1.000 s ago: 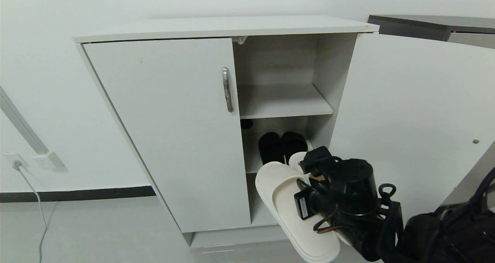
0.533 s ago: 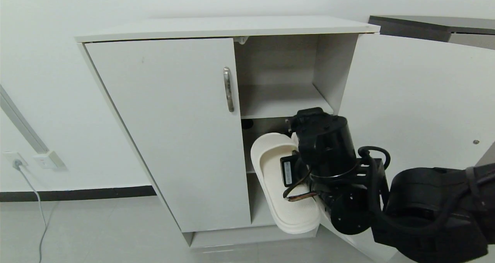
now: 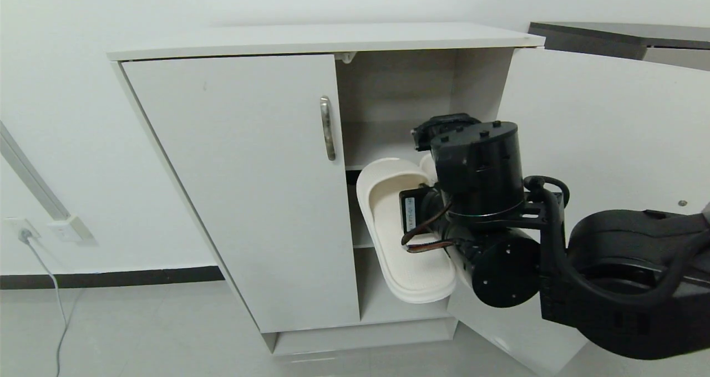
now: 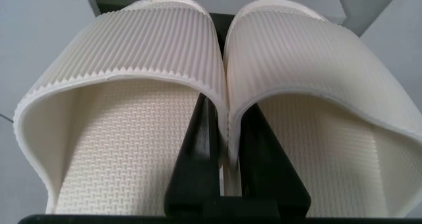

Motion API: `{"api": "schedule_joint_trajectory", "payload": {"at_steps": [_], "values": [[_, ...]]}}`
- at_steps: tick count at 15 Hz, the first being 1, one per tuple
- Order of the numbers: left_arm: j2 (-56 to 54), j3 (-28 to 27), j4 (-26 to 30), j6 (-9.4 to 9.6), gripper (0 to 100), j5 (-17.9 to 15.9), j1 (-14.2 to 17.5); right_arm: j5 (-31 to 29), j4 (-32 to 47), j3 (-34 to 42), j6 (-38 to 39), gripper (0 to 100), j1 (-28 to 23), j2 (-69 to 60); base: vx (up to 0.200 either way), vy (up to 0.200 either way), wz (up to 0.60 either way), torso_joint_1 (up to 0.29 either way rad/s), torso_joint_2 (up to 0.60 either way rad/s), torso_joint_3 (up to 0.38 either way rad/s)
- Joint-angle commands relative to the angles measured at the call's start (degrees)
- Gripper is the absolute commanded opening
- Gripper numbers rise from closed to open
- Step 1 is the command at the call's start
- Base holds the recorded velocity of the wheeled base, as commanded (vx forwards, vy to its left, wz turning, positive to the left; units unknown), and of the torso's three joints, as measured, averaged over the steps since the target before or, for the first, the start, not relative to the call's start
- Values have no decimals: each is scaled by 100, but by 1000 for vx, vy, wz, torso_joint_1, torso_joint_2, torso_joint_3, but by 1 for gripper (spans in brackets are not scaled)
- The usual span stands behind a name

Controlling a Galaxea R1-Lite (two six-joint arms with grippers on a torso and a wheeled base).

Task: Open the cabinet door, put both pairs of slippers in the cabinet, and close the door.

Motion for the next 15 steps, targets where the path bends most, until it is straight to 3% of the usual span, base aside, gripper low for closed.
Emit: {"api": "schedule_joint_trajectory", "payload": {"at_steps": [1, 6, 15], "values": [[7, 1, 3, 8, 0, 2, 0, 2, -1, 22, -1, 0, -40, 92, 0, 0, 0, 0, 0, 0], [7, 1, 3, -1, 0, 2, 0, 2, -9, 22, 8, 0, -198, 128, 0, 0, 0, 0, 0, 0], [7, 1, 3, -1, 0, -16, 0, 63, -9, 13, 8, 0, -225, 154, 200, 0, 0, 3, 3, 3]]}}
